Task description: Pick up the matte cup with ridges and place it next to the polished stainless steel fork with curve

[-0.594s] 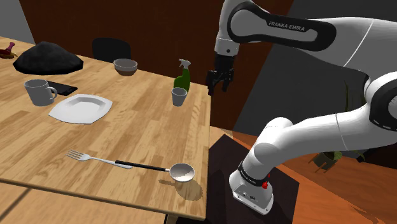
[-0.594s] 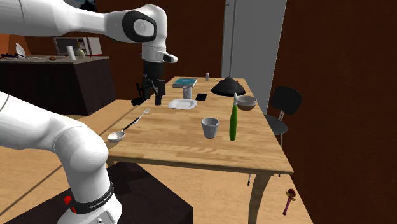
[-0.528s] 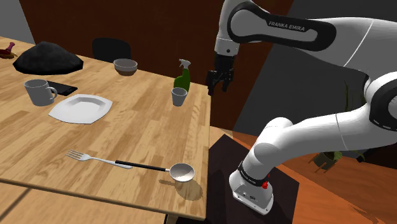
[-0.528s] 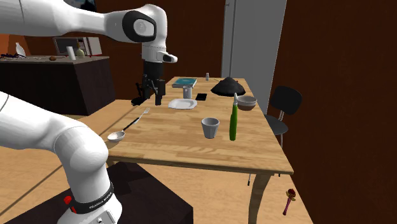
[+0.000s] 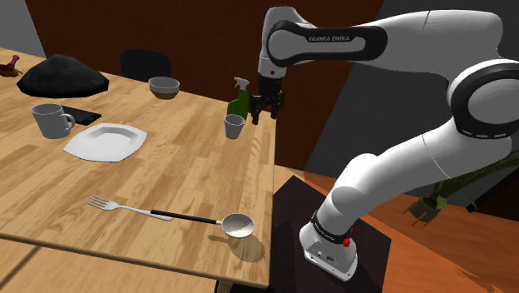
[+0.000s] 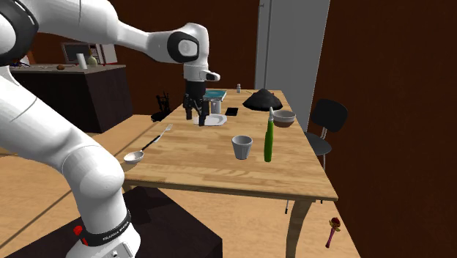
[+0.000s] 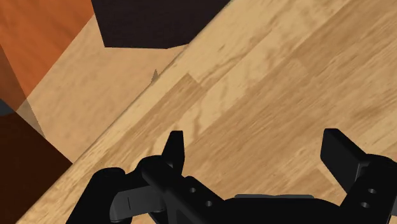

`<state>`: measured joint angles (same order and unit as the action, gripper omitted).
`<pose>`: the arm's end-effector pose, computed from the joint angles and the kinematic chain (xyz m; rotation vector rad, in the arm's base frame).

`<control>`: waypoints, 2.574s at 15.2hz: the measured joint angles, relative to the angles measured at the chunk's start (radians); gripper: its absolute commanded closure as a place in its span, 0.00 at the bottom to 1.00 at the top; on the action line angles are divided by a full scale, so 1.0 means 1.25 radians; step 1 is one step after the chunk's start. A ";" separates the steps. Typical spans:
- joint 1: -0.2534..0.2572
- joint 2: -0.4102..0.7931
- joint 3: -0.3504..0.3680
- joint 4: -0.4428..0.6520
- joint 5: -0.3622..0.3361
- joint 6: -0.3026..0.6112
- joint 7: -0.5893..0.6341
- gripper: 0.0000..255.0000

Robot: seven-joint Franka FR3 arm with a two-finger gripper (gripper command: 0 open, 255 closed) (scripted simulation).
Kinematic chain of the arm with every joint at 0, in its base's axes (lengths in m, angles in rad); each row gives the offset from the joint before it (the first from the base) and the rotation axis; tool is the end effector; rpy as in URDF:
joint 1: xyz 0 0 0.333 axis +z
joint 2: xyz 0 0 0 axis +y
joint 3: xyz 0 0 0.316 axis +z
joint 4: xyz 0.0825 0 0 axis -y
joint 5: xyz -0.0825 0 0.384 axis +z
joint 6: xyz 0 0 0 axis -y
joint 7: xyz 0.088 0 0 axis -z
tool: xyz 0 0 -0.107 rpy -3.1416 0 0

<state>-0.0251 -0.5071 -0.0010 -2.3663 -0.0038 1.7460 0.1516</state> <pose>0.3855 -0.0104 0.5029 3.1141 -0.2758 -0.1765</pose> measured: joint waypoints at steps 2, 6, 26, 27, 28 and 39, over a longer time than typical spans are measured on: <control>-0.003 0.057 0.003 0.020 -0.009 0.043 0.006 0.00; -0.007 0.179 0.010 0.073 -0.028 0.124 0.021 0.00; -0.024 0.565 0.001 0.304 -0.110 0.316 0.062 0.00; -0.024 0.566 0.000 0.302 -0.110 0.319 0.062 0.00; -0.024 0.567 0.000 0.301 -0.110 0.321 0.063 0.00; -0.024 0.568 0.001 0.302 -0.110 0.322 0.063 1.00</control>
<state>-0.0549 0.2032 -0.0002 -1.9889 -0.1414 2.1484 0.2302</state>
